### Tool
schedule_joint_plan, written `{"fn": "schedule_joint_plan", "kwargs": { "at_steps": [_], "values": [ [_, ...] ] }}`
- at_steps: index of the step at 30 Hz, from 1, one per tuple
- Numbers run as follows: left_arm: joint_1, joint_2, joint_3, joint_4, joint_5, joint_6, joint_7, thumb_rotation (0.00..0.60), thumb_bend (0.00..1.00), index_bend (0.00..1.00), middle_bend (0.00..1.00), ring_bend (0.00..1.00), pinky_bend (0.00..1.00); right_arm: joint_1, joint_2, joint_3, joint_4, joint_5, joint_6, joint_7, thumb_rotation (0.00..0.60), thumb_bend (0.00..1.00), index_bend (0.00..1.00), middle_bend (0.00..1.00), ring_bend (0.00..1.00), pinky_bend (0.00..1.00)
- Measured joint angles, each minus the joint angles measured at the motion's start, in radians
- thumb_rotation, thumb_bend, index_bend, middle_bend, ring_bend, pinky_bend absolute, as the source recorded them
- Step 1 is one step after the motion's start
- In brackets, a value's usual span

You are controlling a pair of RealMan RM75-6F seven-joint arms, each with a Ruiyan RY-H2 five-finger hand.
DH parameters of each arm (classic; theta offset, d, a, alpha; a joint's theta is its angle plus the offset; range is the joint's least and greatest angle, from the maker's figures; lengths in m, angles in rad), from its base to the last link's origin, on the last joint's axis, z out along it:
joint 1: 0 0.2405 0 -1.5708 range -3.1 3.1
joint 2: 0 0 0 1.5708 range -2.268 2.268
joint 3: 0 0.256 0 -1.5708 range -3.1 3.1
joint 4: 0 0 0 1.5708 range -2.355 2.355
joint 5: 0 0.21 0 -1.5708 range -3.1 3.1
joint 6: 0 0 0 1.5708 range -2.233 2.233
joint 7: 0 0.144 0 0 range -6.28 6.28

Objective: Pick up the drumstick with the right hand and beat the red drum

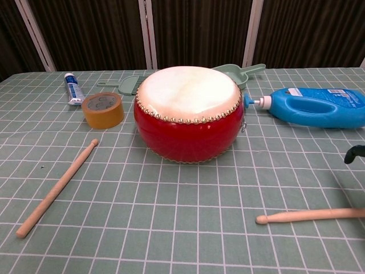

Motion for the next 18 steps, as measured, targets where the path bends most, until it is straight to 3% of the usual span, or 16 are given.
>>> {"fn": "schedule_joint_plan", "kwargs": {
  "at_steps": [5, 11, 14, 18],
  "values": [
    [0.000, 0.000, 0.000, 0.000, 0.000, 0.001, -0.002, 0.600, 0.00, 0.00, 0.00, 0.00, 0.00, -0.007, 0.031, 0.002, -0.007, -0.061, 0.020, 0.025, 0.600, 0.43, 0.03, 0.39, 0.41, 0.48],
    [0.001, 0.000, 0.000, 0.001, 0.002, 0.003, 0.001, 0.600, 0.00, 0.00, 0.00, 0.00, 0.00, -0.030, 0.103, 0.002, -0.020, -0.197, 0.034, 0.166, 0.600, 0.39, 0.00, 0.14, 0.16, 0.26],
    [0.001, -0.001, 0.000, 0.001, 0.002, 0.004, 0.003, 0.600, 0.00, 0.00, 0.00, 0.00, 0.00, -0.050, 0.160, -0.009, -0.025, -0.281, 0.041, 0.260, 0.600, 0.36, 0.00, 0.06, 0.08, 0.17],
    [0.002, -0.002, 0.000, 0.001, 0.004, 0.006, 0.008, 0.600, 0.00, 0.00, 0.00, 0.00, 0.00, -0.088, 0.240, -0.036, -0.017, -0.379, 0.056, 0.371, 0.600, 0.35, 0.00, 0.02, 0.06, 0.13]
  ]
}}
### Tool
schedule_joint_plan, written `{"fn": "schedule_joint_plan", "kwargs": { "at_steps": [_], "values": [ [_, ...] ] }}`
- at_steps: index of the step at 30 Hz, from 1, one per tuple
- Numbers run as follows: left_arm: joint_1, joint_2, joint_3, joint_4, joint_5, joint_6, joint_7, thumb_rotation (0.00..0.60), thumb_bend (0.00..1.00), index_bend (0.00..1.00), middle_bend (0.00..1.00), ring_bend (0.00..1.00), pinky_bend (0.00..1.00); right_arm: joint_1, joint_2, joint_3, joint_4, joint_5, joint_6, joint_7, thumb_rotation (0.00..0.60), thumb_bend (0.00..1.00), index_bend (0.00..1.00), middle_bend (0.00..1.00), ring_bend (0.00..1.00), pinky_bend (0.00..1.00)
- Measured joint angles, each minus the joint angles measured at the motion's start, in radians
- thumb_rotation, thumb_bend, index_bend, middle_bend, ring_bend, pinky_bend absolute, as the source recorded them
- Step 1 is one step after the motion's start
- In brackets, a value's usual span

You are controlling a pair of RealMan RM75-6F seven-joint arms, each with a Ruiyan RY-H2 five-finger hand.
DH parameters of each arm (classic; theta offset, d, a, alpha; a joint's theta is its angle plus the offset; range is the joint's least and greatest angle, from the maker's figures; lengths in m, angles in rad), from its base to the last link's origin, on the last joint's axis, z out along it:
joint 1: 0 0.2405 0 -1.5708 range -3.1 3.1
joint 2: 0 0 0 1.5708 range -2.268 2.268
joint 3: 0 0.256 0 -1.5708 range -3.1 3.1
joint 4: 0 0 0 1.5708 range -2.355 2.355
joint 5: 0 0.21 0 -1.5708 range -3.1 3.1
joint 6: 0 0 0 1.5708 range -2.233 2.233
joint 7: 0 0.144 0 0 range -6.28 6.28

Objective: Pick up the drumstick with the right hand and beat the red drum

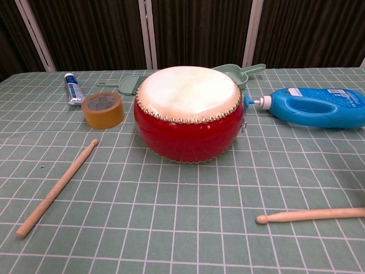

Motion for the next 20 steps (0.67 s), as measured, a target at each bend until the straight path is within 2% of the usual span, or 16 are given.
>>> {"fn": "schedule_joint_plan", "kwargs": {
  "at_steps": [2, 11, 17, 20],
  "values": [
    [0.001, -0.001, 0.000, 0.000, 0.002, 0.003, 0.004, 0.600, 0.00, 0.00, 0.00, 0.00, 0.00, -0.023, 0.024, -0.014, 0.016, -0.032, 0.009, 0.055, 0.600, 0.35, 0.00, 0.01, 0.04, 0.10],
    [0.001, -0.005, 0.000, 0.016, 0.027, 0.019, 0.011, 0.600, 0.00, 0.00, 0.00, 0.00, 0.00, -0.125, 0.084, -0.060, 0.138, -0.171, 0.075, 0.276, 0.600, 0.35, 0.00, 0.00, 0.00, 0.08],
    [0.003, -0.024, -0.018, 0.052, 0.030, 0.050, 0.019, 0.600, 0.00, 0.00, 0.00, 0.00, 0.00, -0.164, 0.051, -0.045, 0.275, -0.282, 0.144, 0.378, 0.600, 0.35, 0.00, 0.00, 0.00, 0.08],
    [0.004, -0.026, -0.019, 0.056, 0.030, 0.052, 0.022, 0.600, 0.00, 0.00, 0.00, 0.00, 0.00, -0.178, 0.038, -0.032, 0.299, -0.306, 0.146, 0.404, 0.600, 0.35, 0.00, 0.00, 0.00, 0.08]
  ]
}}
